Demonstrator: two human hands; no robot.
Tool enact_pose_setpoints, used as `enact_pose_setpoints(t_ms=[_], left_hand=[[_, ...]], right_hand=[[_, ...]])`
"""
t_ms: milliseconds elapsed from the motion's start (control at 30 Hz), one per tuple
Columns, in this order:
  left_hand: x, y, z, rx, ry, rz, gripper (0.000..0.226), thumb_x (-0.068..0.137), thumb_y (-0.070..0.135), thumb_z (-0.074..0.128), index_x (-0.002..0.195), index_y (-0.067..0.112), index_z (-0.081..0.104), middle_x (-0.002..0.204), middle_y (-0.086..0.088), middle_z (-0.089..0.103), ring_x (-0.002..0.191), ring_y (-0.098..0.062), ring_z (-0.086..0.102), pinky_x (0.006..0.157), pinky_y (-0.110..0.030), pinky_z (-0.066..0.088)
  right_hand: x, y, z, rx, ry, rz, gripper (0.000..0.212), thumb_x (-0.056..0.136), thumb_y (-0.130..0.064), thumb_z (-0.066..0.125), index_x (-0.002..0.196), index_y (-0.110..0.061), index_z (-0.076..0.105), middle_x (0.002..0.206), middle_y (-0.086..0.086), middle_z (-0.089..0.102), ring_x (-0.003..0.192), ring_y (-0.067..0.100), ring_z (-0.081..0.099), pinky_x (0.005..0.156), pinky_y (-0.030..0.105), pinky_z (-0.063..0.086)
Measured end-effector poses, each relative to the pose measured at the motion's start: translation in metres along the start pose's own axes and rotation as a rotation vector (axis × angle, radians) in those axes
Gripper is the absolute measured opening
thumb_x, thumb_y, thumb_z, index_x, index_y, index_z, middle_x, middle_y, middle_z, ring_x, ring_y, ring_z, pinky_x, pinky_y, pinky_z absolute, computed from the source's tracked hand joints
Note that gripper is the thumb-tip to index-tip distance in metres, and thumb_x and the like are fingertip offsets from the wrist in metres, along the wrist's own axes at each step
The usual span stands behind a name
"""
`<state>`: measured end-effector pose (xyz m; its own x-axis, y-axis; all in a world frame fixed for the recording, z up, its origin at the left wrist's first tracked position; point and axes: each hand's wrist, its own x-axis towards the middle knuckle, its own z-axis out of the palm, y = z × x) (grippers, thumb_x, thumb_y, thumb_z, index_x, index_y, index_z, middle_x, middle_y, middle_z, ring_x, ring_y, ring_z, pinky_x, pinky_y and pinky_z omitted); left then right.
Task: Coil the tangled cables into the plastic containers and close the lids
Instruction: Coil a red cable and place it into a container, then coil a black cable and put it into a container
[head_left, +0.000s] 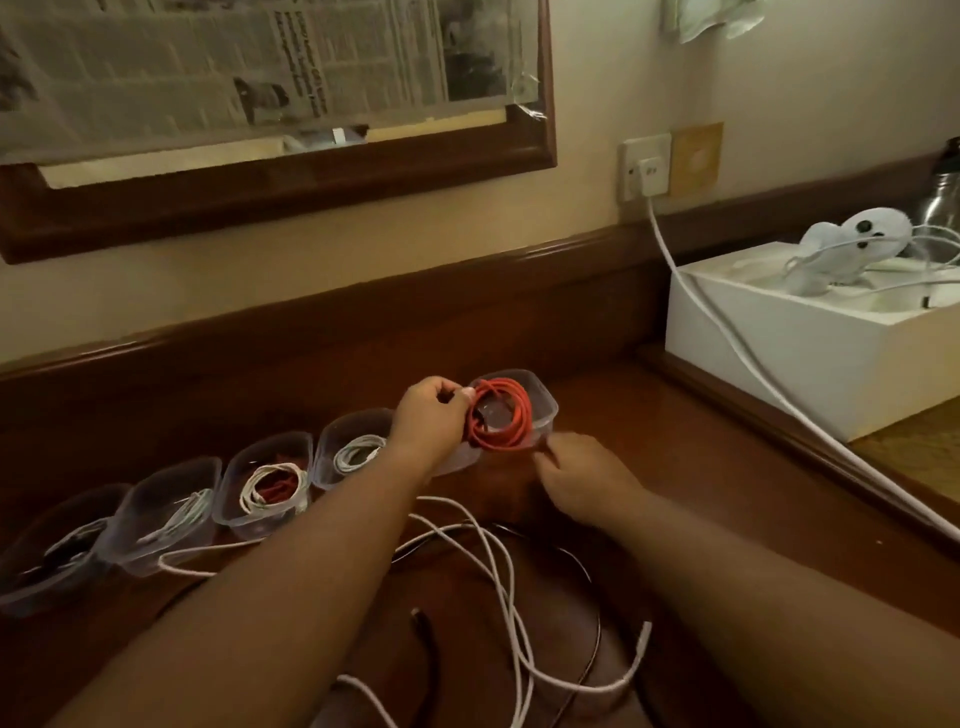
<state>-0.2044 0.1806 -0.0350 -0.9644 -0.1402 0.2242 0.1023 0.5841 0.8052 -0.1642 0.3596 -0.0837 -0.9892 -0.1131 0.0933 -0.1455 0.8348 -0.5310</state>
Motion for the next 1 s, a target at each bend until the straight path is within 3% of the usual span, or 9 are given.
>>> enact_pose_setpoints(t_ms=[100, 200, 267, 333, 500, 633, 767, 867, 1000], left_hand=[[0.036, 0.001, 0.027, 0.136, 0.048, 0.043, 0.013, 0.096, 0.031, 0.060, 0.090, 0.019, 0.059, 0.084, 0.004, 0.059, 0.073, -0.011, 0.055, 0.058, -0.025, 0.039], [0.063, 0.000, 0.049, 0.223, 0.082, 0.027, 0.013, 0.097, 0.034, 0.060, 0.094, 0.022, 0.059, 0.091, 0.002, 0.062, 0.079, -0.014, 0.057, 0.059, -0.025, 0.040], [0.077, -0.005, 0.059, 0.332, 0.098, 0.012, 0.015, 0.097, 0.041, 0.057, 0.096, 0.026, 0.059, 0.093, 0.003, 0.064, 0.088, -0.019, 0.060, 0.076, -0.035, 0.048], [0.089, -0.011, 0.068, 0.427, 0.091, 0.010, 0.018, 0.097, 0.045, 0.055, 0.096, 0.027, 0.060, 0.094, 0.003, 0.066, 0.093, -0.021, 0.059, 0.089, -0.040, 0.040], [0.101, -0.017, 0.082, 0.696, -0.048, 0.022, 0.028, 0.096, 0.050, 0.052, 0.104, 0.027, 0.067, 0.102, 0.000, 0.069, 0.106, -0.025, 0.058, 0.093, -0.045, 0.034], [0.102, -0.019, 0.084, 0.884, -0.047, 0.123, 0.038, 0.096, 0.052, 0.051, 0.113, 0.023, 0.068, 0.117, -0.005, 0.062, 0.117, -0.029, 0.046, 0.095, -0.046, 0.038], [0.090, -0.020, 0.073, 0.671, -0.064, 0.128, 0.035, 0.097, 0.049, 0.051, 0.115, 0.023, 0.067, 0.122, -0.004, 0.055, 0.117, -0.028, 0.047, 0.096, -0.046, 0.045], [0.063, -0.015, 0.054, 0.391, -0.171, 0.141, 0.022, 0.096, 0.045, 0.056, 0.101, 0.027, 0.067, 0.106, 0.003, 0.064, 0.099, -0.018, 0.060, 0.078, -0.036, 0.054], [-0.015, -0.003, 0.018, 0.398, -0.285, 0.274, 0.013, 0.094, 0.038, 0.062, 0.088, 0.028, 0.069, 0.086, 0.011, 0.067, 0.083, -0.011, 0.063, 0.076, -0.036, 0.054]], right_hand=[[0.016, 0.023, 0.020, -0.157, -0.084, -0.073, 0.040, 0.098, -0.046, 0.038, 0.122, -0.019, 0.054, 0.131, 0.007, 0.056, 0.124, 0.027, 0.050, 0.109, 0.046, 0.037], [0.021, 0.033, 0.033, -0.233, -0.124, -0.120, 0.058, 0.100, -0.051, 0.034, 0.149, -0.020, 0.034, 0.160, 0.003, 0.027, 0.150, 0.021, 0.018, 0.122, 0.044, 0.009], [0.022, 0.036, 0.037, -0.244, -0.107, -0.140, 0.062, 0.100, -0.053, 0.032, 0.153, -0.022, 0.026, 0.163, 0.001, 0.019, 0.151, 0.018, 0.011, 0.122, 0.043, 0.004], [0.024, 0.038, 0.038, -0.236, -0.098, -0.149, 0.062, 0.100, -0.053, 0.031, 0.153, -0.023, 0.026, 0.163, 0.001, 0.019, 0.151, 0.018, 0.011, 0.121, 0.042, 0.003], [0.025, 0.039, 0.038, -0.252, -0.086, -0.159, 0.061, 0.100, -0.053, 0.032, 0.152, -0.023, 0.025, 0.162, 0.000, 0.020, 0.150, 0.018, 0.012, 0.121, 0.042, 0.002], [0.025, 0.039, 0.037, -0.234, -0.071, -0.167, 0.059, 0.100, -0.053, 0.034, 0.151, -0.024, 0.028, 0.160, 0.000, 0.024, 0.149, 0.018, 0.015, 0.121, 0.042, 0.003], [0.022, 0.037, 0.035, -0.217, -0.075, -0.159, 0.058, 0.100, -0.051, 0.035, 0.150, -0.023, 0.030, 0.160, 0.001, 0.026, 0.149, 0.018, 0.017, 0.121, 0.041, 0.005], [0.025, 0.036, 0.031, -0.160, -0.084, -0.143, 0.055, 0.096, -0.051, 0.041, 0.144, -0.024, 0.041, 0.152, 0.001, 0.038, 0.143, 0.021, 0.030, 0.119, 0.043, 0.016], [0.022, 0.036, 0.019, 0.026, -0.127, -0.093, 0.035, 0.096, -0.043, 0.053, 0.124, -0.024, 0.060, 0.132, -0.001, 0.057, 0.125, 0.019, 0.049, 0.116, 0.044, 0.026]])
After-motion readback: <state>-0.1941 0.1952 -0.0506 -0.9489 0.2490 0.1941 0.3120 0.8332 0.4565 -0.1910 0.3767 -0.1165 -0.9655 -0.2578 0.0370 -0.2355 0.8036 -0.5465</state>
